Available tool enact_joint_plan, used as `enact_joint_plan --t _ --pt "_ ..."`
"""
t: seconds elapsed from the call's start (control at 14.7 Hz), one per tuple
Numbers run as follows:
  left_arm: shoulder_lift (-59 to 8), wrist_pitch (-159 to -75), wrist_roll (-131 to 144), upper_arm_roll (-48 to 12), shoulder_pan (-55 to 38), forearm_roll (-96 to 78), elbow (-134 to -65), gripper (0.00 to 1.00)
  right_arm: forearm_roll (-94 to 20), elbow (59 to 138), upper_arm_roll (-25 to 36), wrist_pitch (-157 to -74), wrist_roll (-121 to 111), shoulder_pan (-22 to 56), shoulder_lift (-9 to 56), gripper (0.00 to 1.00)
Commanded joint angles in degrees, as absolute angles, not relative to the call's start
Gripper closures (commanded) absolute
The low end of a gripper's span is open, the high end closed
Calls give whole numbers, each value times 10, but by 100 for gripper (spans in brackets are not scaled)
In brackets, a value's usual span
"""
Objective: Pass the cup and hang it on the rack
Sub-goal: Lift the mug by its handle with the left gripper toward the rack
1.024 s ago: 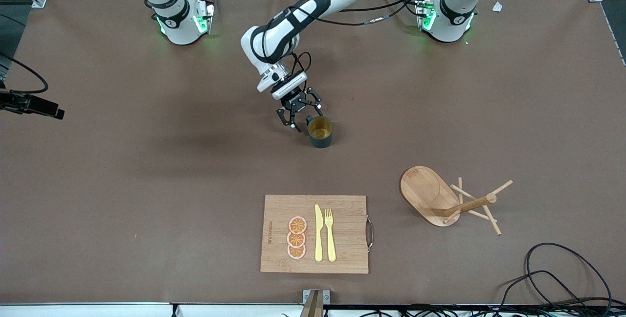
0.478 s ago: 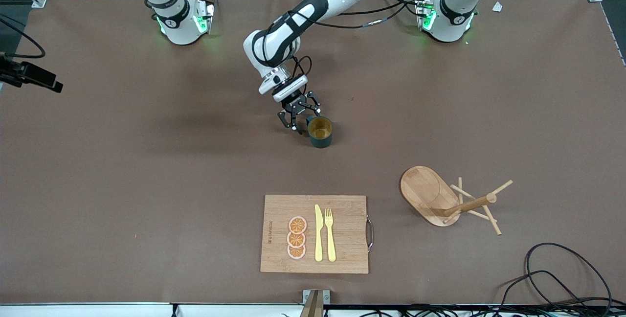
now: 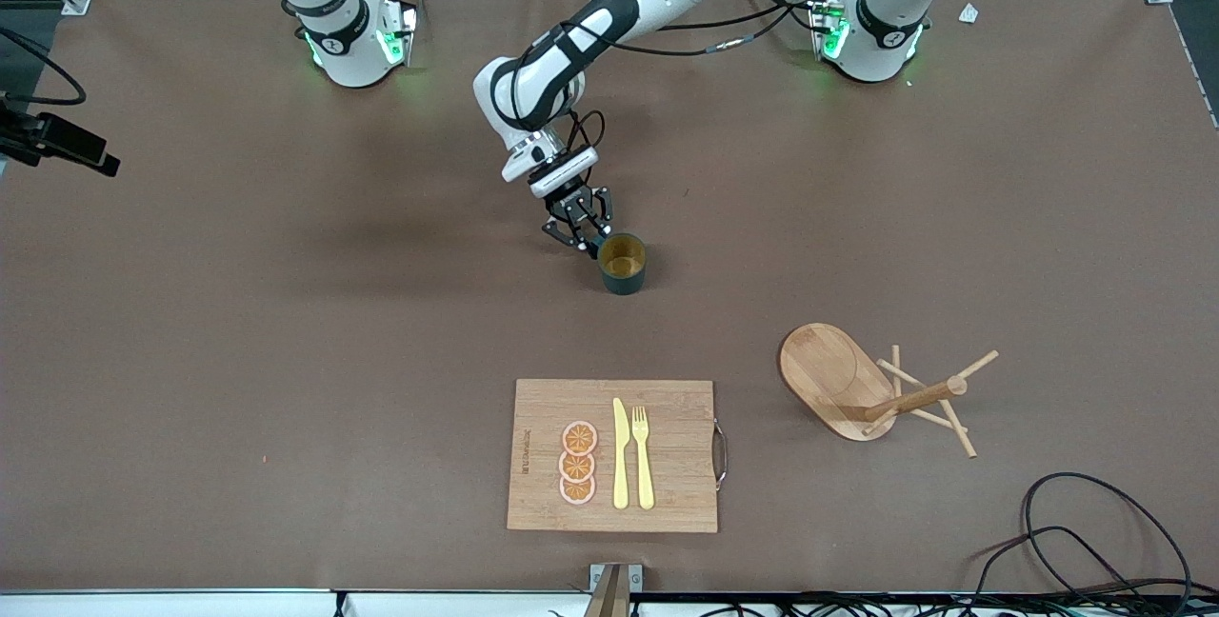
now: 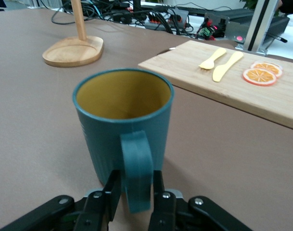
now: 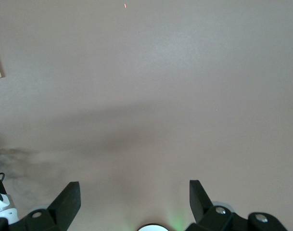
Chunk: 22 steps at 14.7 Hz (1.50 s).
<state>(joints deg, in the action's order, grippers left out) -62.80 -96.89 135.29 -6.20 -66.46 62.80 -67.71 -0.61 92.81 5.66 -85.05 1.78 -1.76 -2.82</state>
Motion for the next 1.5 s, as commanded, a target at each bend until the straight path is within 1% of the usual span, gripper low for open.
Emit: enact_joint_plan --t 0.0,0.07,0.34,0.68,0.96,1.16,1.43 --pt "-636 -976 1354 -54 -668 634 -667 77 -12 938 53 -850 26 -22 -47 0" --pt "-634 -976 1351 -55 -665 631 -668 80 -12 938 54 -849 19 -24 -54 0" --pt "-606 -975 1301 -57 -645 598 -668 83 -11 934 55 -845 18 -23 -55 0" --pt "-532 -977 1230 -65 -600 513 -666 86 -9 933 53 -819 18 -21 -55 0" --pt "-441 -1012 1152 -65 -541 380 -667 88 -3 930 52 -819 18 -17 -54 0" --pt "-381 -1037 1094 -64 -480 249 -667 88 1 930 53 -811 17 -7 -54 0" --pt "-332 -1052 1020 -63 -406 100 -667 88 8 930 53 -810 17 -4 -54 0"
